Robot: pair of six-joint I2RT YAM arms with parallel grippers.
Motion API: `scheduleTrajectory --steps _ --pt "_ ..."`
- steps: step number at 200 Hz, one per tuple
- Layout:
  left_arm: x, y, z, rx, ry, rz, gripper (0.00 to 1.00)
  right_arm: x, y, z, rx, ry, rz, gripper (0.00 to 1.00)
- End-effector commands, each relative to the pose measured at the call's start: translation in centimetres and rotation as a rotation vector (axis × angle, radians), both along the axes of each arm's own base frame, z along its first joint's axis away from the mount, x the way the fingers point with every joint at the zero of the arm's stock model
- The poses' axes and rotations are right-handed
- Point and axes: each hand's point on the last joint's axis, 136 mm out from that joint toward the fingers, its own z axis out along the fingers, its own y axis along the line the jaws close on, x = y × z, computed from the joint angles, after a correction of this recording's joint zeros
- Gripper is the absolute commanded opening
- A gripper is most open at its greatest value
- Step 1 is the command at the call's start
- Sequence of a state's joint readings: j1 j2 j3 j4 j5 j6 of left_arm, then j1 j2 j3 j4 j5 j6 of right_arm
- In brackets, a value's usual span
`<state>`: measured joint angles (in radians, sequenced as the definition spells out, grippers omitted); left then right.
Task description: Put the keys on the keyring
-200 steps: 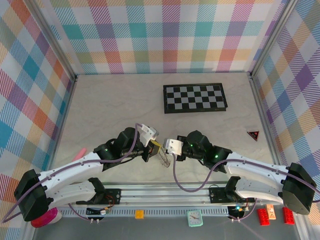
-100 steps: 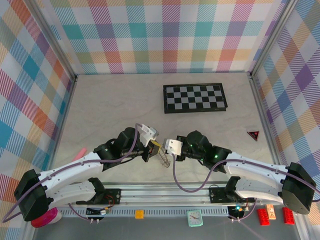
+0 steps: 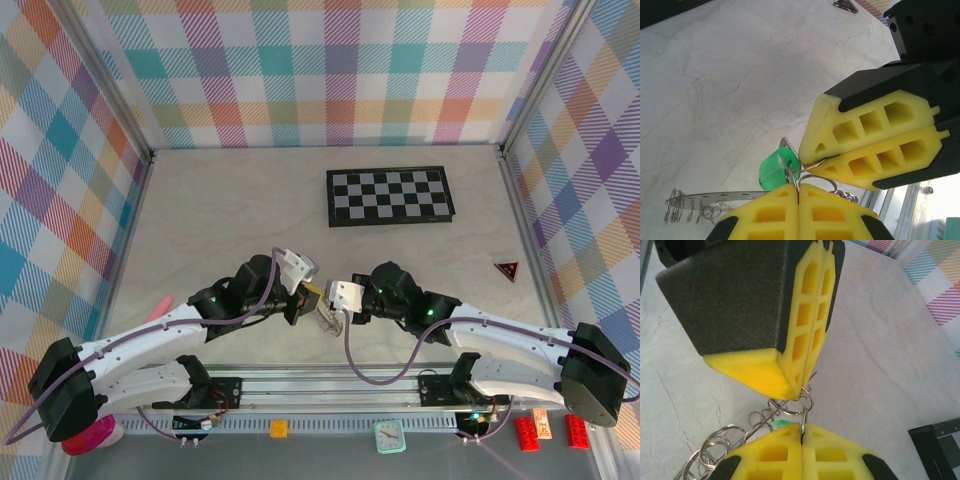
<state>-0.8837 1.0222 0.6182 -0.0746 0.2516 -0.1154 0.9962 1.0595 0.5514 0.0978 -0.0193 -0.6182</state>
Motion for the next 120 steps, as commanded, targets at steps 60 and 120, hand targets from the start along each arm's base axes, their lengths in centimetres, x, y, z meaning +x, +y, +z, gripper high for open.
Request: scheduleTrajectory --steps 60,120 --pt "-0.63 -1.51 2.17 -0.093 -0.064 -0.072 0.00 -2.01 1.15 0.26 0.022 0.051 0.112 0.00" --pt "-0.60 -1.25 2.47 -0.099 -0.105 -0.075 0.00 -2.45 0.75 0.77 0.040 0.064 0.112 0.00"
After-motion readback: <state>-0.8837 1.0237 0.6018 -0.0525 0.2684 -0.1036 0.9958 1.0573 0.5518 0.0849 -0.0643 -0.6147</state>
